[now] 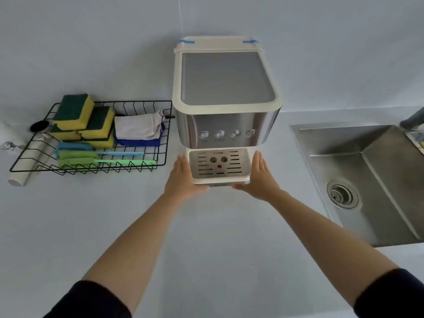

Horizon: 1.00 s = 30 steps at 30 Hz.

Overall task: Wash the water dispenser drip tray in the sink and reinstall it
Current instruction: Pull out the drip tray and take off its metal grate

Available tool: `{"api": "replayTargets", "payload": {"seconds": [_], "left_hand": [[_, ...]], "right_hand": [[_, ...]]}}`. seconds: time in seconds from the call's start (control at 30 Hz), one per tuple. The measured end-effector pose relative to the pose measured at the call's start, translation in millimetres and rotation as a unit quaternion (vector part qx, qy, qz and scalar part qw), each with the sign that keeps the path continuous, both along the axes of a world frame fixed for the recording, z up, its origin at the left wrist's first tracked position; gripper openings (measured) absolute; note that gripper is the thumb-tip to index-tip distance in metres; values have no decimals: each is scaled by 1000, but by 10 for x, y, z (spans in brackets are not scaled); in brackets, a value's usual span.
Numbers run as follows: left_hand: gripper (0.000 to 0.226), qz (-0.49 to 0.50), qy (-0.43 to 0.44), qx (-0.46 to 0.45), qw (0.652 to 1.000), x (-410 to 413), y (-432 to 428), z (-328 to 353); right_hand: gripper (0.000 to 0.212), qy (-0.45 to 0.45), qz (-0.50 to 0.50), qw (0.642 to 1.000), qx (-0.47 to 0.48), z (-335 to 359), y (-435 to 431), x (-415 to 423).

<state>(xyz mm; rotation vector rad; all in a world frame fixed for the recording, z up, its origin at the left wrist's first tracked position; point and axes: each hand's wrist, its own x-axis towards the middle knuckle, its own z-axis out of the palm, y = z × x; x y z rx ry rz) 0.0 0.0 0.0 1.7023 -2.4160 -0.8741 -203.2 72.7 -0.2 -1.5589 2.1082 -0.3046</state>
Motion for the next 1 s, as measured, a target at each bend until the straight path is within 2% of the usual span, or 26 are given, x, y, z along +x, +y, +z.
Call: {"api": "replayTargets", "payload": {"seconds": [0.13,0.33,0.5,0.73,0.87,1.0], "left_hand": [[120,36,17,51,998,-56,-139,-69],[122,22,26,79,996,-125,-228,-156],[113,30,53,84,995,-136,-277,-157],[109,51,86,74,992,-122,-234,-133],[120,54,96,71,991,-91,-165,-93],[122,43,86,66,993,-44,-5,-53]], "right_hand": [[123,-67,-31,997,3,-66,-215,-31],[114,-137,-51,989,13,-198,-390,-51],[96,-156,-67,985,-4,-262,-420,-59],[90,-168,-78,982,-25,-219,-392,-35],[95,-170,-78,982,-35,-158,-293,0],[88,-169,-77,981,-48,-126,-98,56]]}}
